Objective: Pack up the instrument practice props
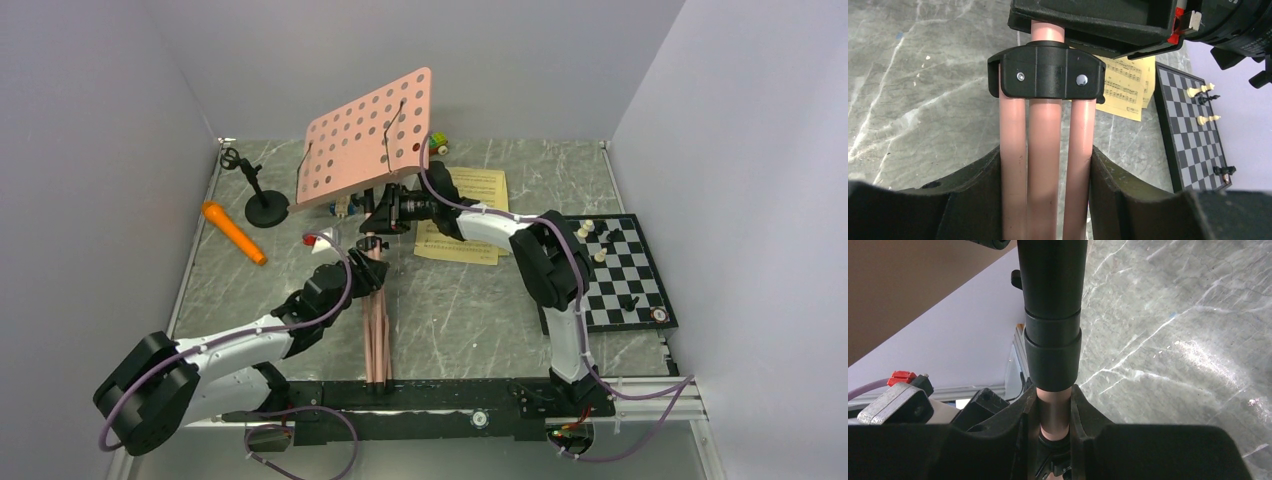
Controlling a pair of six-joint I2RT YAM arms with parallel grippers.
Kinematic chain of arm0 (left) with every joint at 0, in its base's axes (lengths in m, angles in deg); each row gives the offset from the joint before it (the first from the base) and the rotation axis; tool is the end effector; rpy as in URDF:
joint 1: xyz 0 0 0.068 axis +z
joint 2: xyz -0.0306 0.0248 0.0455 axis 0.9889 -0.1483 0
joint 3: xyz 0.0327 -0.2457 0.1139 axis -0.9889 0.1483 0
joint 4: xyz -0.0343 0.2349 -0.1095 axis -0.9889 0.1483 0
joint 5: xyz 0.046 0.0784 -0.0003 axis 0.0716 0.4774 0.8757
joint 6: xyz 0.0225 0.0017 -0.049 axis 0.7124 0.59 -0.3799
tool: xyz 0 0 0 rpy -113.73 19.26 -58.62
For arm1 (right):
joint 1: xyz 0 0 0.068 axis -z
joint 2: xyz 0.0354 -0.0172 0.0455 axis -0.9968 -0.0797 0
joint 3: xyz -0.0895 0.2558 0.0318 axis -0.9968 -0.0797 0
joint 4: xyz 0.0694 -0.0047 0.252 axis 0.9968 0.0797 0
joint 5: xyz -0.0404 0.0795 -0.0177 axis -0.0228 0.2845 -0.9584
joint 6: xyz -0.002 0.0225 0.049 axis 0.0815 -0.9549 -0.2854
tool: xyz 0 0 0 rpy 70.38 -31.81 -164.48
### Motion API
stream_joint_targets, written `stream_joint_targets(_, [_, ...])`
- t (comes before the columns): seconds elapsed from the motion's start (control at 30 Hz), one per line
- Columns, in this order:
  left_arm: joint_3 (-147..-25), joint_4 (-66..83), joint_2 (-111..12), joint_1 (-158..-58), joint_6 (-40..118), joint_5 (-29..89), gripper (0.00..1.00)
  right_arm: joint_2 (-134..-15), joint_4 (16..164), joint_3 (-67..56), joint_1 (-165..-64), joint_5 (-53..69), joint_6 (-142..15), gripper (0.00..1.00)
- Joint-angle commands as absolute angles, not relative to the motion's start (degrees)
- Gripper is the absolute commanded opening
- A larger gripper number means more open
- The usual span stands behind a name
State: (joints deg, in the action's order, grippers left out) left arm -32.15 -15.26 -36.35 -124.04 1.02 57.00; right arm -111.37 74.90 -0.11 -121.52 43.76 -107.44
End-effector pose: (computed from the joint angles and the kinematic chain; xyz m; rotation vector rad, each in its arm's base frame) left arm 0.1676 -0.1382 0.1876 -0.3468 1.9110 -0.7870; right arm 0.3636 0.2953 0.2053 -0.2943 2.2698 1.6488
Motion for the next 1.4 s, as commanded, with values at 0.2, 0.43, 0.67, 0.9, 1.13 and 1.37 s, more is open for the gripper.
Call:
stream_joint_targets(0.2, [-33.8, -10.08, -45.38, -122.99, -1.29, 68.91, 0.0, -115.41, 68.17, 5.91, -119.98, 51.18, -108.75, 0.0])
stream_joint_targets(0.43, [-35.34, -10.72, -50.87, -122.45, -1.9, 69.18, 0.0, -117.75, 65.34, 4.89, -118.39, 50.83, -110.43, 0.0])
stream_joint_targets(0.67, [-35.1, -10.31, -53.19, -121.92, -4.06, 67.97, 0.0, -117.78, 62.69, 2.12, -117.66, 50.91, -113.12, 0.14])
stream_joint_targets(0.9, [-35.11, -11.2, -52.5, -121.64, -3.03, 67.25, 0.0, -113.33, 60.04, -2.83, -116.58, 49.8, -115.67, 0.54])
stream_joint_targets(1.13, [-35.25, -11.78, -51.56, -121.62, -2.67, 66.16, 0.0, -110.29, 56.6, -7.33, -115.08, 49.22, -118.94, 0.59])
stream_joint_targets(1.37, [-36.21, -13.66, -51.13, -121.64, -0.54, 63.48, 0.0, -103.27, 65.73, -12.06, -114.41, 45.6, -113.24, 0.61])
